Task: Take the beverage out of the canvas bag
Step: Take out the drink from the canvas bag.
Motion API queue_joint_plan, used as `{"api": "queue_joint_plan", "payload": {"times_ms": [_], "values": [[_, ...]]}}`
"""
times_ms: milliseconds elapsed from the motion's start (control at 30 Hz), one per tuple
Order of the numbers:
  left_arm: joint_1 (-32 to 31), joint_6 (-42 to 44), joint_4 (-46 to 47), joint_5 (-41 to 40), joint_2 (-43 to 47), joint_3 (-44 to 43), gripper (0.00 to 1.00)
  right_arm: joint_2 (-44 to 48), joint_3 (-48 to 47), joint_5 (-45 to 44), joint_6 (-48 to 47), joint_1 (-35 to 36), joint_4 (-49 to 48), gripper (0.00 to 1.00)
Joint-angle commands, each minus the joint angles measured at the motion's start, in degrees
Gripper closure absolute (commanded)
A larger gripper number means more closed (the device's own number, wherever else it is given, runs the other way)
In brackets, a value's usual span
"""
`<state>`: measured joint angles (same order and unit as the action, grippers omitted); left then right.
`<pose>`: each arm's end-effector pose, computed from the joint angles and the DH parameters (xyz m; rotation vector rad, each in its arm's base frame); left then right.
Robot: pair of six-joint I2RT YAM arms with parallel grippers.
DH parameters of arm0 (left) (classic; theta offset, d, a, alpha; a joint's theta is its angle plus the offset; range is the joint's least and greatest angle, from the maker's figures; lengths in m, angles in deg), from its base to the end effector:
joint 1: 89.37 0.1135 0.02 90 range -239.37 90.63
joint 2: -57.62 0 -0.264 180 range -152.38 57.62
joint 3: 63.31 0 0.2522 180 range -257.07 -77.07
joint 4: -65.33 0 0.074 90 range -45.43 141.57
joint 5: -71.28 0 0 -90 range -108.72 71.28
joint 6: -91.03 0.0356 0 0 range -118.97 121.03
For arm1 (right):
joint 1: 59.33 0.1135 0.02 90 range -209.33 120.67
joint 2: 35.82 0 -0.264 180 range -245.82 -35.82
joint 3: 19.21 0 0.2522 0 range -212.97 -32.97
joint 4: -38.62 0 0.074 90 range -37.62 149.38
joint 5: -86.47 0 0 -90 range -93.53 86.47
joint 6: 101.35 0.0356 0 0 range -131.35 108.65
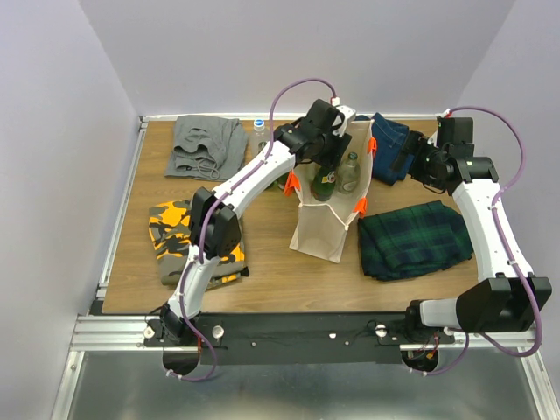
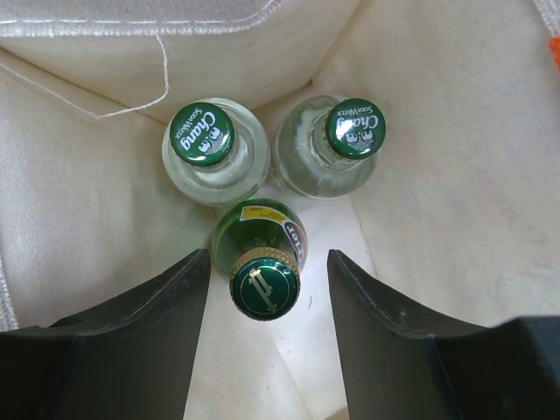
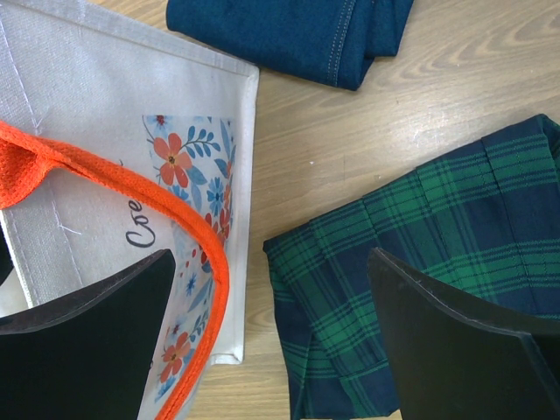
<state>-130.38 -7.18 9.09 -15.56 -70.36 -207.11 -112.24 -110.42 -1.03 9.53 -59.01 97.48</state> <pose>0.3824 -0.3352 0.3193 0.6856 2.2246 -0.5061 0.2806 0.0031 0.3583 0.3982 2.3171 0.2337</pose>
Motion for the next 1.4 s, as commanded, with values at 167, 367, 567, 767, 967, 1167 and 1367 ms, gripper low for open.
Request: {"api": "queue_joint_plan", "payload": {"times_ms": [167,367,567,767,967,1167,1367], "values": [[-0.21,0.38,0.38,-2.71,-1.3,-0.22,0.35,-0.83,-0.86,-0.66,-0.85,-0.14,0.25,0.0],[-0.21,0.56,0.47,-2.63,-1.39,-0.48,0.42,-0.57,-1.12,-0.92,-0.76,-0.05,0.43,0.0],[-0.21,0.74,0.47,-2.63,-1.22,-0.13,0.42,-0.66,-1.21,-1.01,-0.76,-0.05,0.43,0.0],[-0.21,0.56,0.55,-2.72,-1.39,-0.13,0.45,-0.66,-1.21,-0.92,-0.76,-0.05,0.42,0.0],[-0.21,0.3,0.64,-2.72,-1.57,-0.22,0.45,-0.39,-0.86,-0.92,-0.76,-0.05,0.51,0.0],[-0.21,0.3,0.55,-2.72,-1.66,0.13,0.45,-0.48,-0.86,-1.19,-0.84,-0.05,0.6,0.0],[-0.21,0.21,0.64,-2.63,-1.92,0.14,0.43,-0.48,-0.77,-1.19,-0.85,-0.14,0.43,0.0]]}}
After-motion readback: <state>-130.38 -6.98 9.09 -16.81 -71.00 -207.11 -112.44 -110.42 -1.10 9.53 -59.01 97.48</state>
